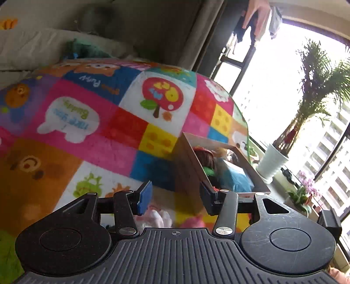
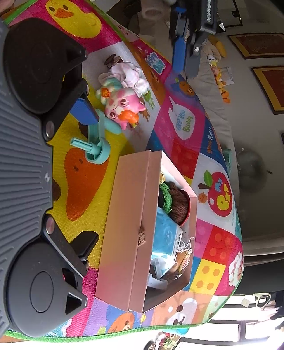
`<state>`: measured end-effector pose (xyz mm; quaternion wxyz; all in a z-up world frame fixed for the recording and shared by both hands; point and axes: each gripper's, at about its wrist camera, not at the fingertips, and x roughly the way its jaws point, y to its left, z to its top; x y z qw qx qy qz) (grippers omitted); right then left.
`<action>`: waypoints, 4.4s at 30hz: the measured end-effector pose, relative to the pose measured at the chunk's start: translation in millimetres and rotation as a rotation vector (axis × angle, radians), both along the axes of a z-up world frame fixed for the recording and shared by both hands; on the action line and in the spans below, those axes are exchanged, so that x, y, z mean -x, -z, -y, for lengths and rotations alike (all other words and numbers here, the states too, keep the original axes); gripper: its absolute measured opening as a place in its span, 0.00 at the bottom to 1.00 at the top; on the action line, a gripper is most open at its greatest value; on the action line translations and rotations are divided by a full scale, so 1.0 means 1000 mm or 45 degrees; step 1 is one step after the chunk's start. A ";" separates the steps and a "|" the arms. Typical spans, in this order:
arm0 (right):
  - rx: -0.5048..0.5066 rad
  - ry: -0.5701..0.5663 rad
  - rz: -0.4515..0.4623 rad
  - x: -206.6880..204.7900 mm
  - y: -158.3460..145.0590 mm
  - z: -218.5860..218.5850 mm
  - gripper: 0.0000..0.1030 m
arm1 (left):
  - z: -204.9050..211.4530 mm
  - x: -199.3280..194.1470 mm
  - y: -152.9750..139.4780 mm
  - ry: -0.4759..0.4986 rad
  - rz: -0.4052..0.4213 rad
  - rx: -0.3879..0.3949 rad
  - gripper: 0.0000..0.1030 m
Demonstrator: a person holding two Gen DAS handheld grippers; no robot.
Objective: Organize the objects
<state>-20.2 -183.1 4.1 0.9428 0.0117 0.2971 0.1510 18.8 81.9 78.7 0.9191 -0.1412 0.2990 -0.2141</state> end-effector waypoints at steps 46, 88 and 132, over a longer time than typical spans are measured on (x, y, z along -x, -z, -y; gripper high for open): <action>0.030 -0.087 -0.045 -0.005 -0.018 -0.041 0.99 | -0.001 0.080 0.078 -0.177 -0.147 -0.165 0.47; 0.428 -0.319 0.068 -0.035 -0.031 -0.134 0.28 | -0.019 0.096 0.082 -0.217 -0.157 -0.056 0.48; 0.175 0.089 0.006 0.017 -0.007 0.014 0.83 | 0.067 0.069 0.072 -0.006 -0.191 -0.230 0.49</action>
